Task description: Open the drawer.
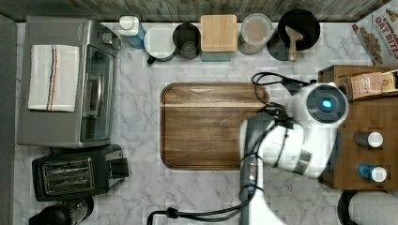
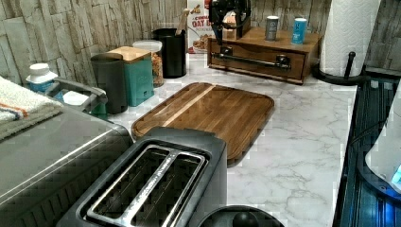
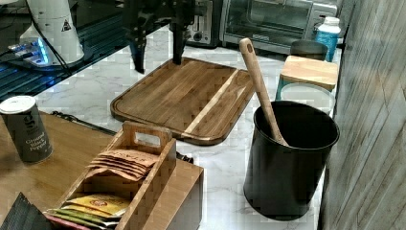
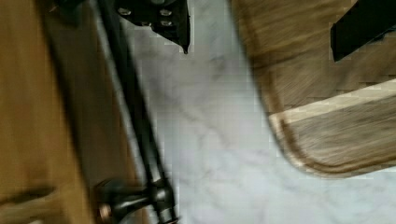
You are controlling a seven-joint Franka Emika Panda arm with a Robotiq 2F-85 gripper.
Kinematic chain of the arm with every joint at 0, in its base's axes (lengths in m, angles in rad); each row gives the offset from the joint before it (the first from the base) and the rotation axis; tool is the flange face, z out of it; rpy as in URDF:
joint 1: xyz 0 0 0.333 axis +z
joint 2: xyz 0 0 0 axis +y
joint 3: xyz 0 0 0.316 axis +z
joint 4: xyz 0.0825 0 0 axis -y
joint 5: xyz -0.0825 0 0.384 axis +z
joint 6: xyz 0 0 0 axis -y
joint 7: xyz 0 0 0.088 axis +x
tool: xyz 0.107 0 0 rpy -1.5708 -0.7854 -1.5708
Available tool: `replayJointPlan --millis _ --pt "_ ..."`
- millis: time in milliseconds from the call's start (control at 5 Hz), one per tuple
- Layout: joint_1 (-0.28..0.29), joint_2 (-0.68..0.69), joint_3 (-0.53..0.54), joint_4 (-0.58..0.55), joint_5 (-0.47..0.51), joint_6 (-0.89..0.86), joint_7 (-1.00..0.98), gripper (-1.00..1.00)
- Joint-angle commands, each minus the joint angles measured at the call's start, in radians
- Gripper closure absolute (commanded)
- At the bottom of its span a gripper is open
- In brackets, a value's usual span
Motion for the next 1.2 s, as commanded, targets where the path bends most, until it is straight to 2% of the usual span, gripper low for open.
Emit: replayJointPlan --millis 200,600,800,1000,1200 --pt "-0.109 0.057 -0.028 0.056 0.006 0.082 -0.310 -1.00" --pt "-0.163 0.116 -0.015 0.029 0.095 0.195 -0.436 -1.00" --pt "-0.164 0.167 -0.011 0.066 0.078 0.180 -0.428 -1.00" --pt "-0.169 0.192 -0.005 0.055 0.107 0.225 -0.447 -1.00" --pt "-0.126 0.203 -0.039 0.008 0.024 0.325 -0.351 -1.00"
